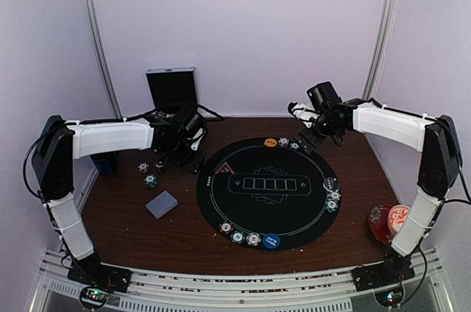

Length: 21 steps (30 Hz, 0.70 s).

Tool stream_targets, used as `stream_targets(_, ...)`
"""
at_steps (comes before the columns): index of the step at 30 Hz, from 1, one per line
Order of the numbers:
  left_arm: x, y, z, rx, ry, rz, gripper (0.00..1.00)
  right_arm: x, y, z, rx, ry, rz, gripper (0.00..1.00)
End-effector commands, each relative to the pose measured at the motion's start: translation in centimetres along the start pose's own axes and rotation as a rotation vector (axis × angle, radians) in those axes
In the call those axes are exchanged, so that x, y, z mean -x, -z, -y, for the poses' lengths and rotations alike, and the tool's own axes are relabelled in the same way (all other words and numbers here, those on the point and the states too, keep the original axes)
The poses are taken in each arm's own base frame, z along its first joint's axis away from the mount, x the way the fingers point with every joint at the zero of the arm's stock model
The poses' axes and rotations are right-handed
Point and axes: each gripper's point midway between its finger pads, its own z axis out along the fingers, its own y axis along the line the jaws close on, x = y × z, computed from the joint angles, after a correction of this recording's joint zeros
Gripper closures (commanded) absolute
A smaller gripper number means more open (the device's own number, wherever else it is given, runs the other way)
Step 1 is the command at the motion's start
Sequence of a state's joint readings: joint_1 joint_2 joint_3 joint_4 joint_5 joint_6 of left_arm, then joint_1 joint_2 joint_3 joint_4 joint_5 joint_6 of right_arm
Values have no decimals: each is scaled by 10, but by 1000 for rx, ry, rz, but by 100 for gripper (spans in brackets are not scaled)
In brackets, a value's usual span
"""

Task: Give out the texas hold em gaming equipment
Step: Place the poker chips pile on the poker table mat.

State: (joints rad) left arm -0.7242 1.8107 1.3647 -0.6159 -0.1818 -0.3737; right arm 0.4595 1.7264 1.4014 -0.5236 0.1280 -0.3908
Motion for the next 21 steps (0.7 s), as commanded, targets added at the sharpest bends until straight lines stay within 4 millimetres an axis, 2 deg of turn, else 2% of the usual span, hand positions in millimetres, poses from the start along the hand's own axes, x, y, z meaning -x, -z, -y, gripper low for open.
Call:
stream_targets(1,10,17,74,-88,-84,60,70,5,23,47,-88,-111,60,0)
stream_targets(8,-9,8,191,-216,-254,47,70,-21,29,107,-229,-220,28,0)
stream_targets(11,-13,5,235,-269,-311,54,70,-28,32,122,-265,-248,22,0)
stream_targets(12,-20,0,244,-277,-330,42,70,-30,33,125,-271,-256,24,0)
stream_targets(13,-18,2,256,-292,-339,52,70,-31,34,128,-272,-264,25,0)
stream_targets(16,-26,-7,276,-301,-372,39,70,-34,35,132,-271,-278,29,0)
stream_targets(21,-40,-24,287,-287,-397,17,70,-32,36,129,-254,-277,38,0)
